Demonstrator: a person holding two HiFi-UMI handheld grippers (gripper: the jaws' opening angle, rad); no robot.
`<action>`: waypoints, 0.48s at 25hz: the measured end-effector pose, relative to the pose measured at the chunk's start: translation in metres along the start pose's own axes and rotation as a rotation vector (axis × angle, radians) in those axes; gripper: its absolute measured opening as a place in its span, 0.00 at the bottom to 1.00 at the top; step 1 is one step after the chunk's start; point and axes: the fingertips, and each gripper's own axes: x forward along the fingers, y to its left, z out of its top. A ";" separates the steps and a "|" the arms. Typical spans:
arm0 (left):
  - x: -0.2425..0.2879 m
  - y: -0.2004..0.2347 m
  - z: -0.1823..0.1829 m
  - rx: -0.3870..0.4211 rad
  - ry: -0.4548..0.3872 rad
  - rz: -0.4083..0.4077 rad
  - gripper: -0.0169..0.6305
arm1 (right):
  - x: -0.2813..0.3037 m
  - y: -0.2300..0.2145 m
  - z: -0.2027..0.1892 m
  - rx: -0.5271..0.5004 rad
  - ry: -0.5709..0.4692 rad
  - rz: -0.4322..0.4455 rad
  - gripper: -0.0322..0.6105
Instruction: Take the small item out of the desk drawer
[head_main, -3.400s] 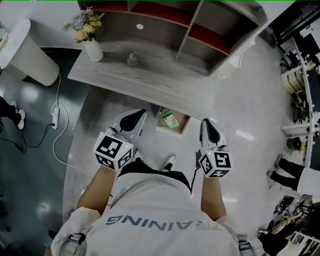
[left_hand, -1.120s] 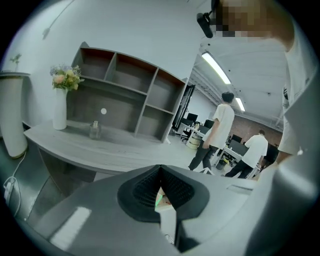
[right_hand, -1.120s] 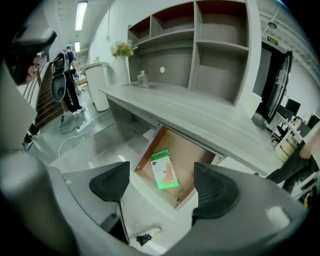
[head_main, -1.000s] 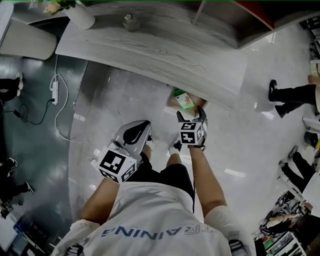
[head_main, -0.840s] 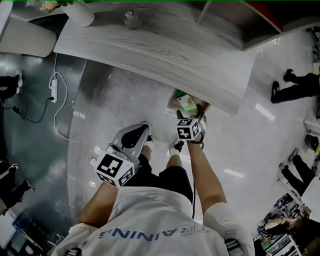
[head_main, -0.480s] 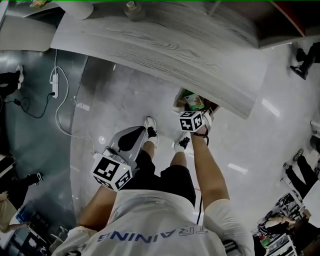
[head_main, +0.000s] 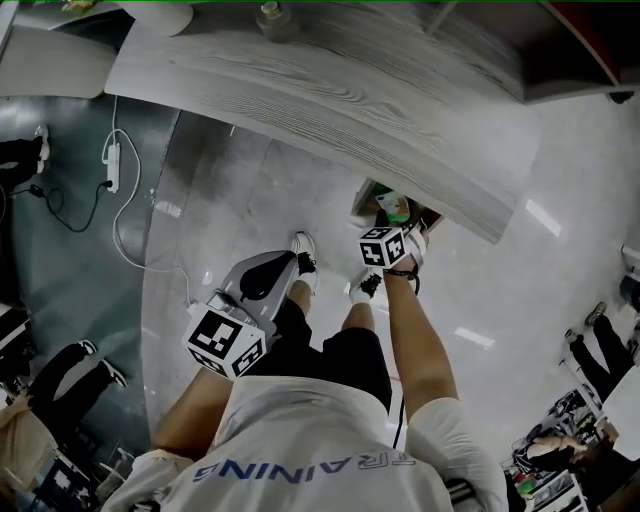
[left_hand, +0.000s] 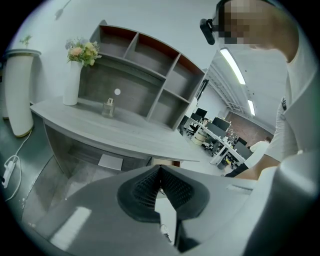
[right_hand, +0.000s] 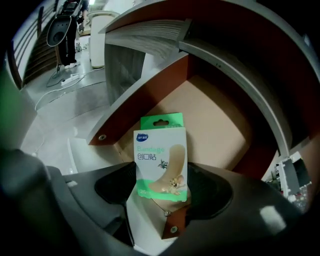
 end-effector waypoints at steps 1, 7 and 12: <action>0.000 -0.002 0.001 0.002 -0.003 -0.003 0.03 | -0.003 -0.002 0.002 -0.002 -0.009 -0.002 0.56; -0.003 -0.021 0.013 0.025 -0.033 -0.021 0.03 | -0.031 -0.011 0.013 -0.024 -0.070 0.010 0.56; -0.011 -0.037 0.026 0.053 -0.064 -0.025 0.03 | -0.068 -0.006 0.012 -0.004 -0.143 0.054 0.56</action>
